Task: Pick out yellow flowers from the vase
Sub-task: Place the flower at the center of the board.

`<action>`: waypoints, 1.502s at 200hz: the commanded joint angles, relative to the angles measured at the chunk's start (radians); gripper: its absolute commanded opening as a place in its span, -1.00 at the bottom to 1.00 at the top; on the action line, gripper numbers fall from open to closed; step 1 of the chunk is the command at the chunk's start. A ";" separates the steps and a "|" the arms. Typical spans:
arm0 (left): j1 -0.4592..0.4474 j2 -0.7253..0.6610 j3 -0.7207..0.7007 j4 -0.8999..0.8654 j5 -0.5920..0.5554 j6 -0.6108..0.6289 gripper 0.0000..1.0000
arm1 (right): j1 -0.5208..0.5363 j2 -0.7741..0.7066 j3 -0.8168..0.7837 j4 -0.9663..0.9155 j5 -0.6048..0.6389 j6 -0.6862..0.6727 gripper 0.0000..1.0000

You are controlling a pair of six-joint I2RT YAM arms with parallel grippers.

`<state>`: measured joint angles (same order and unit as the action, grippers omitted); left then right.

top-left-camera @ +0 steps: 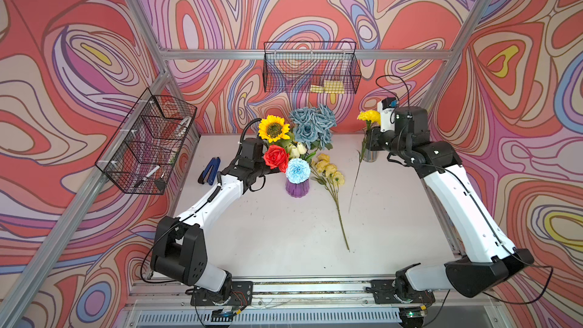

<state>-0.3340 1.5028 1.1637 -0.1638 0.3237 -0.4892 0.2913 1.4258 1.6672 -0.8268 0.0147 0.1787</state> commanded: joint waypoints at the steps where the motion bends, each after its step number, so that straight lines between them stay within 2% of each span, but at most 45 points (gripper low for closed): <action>1: 0.006 -0.015 -0.011 -0.054 -0.020 0.022 0.45 | -0.018 0.043 -0.073 -0.035 -0.109 0.048 -1.00; 40: 0.006 -0.028 -0.021 -0.051 -0.016 0.015 0.44 | -0.033 0.132 -0.204 0.068 -0.138 0.101 -1.00; 68: 0.007 -0.033 -0.036 -0.051 -0.021 0.015 0.45 | -0.050 0.231 -0.240 0.116 -0.140 0.107 -1.00; 136: 0.006 -0.071 -0.060 -0.071 -0.039 0.016 0.47 | -0.062 0.551 -0.103 0.112 -0.241 0.057 -1.00; 185: 0.006 -0.061 -0.055 -0.065 -0.027 0.018 0.53 | -0.073 0.604 -0.101 0.136 -0.260 0.056 -1.00; 195: 0.007 -0.050 -0.047 -0.064 -0.021 0.017 0.52 | -0.074 0.599 -0.104 0.135 -0.259 0.054 -0.68; 240: 0.006 -0.036 -0.050 -0.037 -0.013 0.002 0.54 | -0.074 0.563 -0.141 0.161 -0.263 0.059 0.11; 268: 0.006 -0.047 -0.042 -0.048 -0.018 0.010 0.57 | -0.074 0.516 -0.154 0.165 -0.234 0.067 0.27; 300: 0.007 -0.068 -0.037 -0.058 -0.035 0.020 0.59 | -0.048 0.308 -0.210 0.215 -0.205 0.120 0.31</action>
<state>-0.3336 1.4517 1.1217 -0.1844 0.3080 -0.4896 0.2241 1.9232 1.4815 -0.6685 -0.2184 0.2581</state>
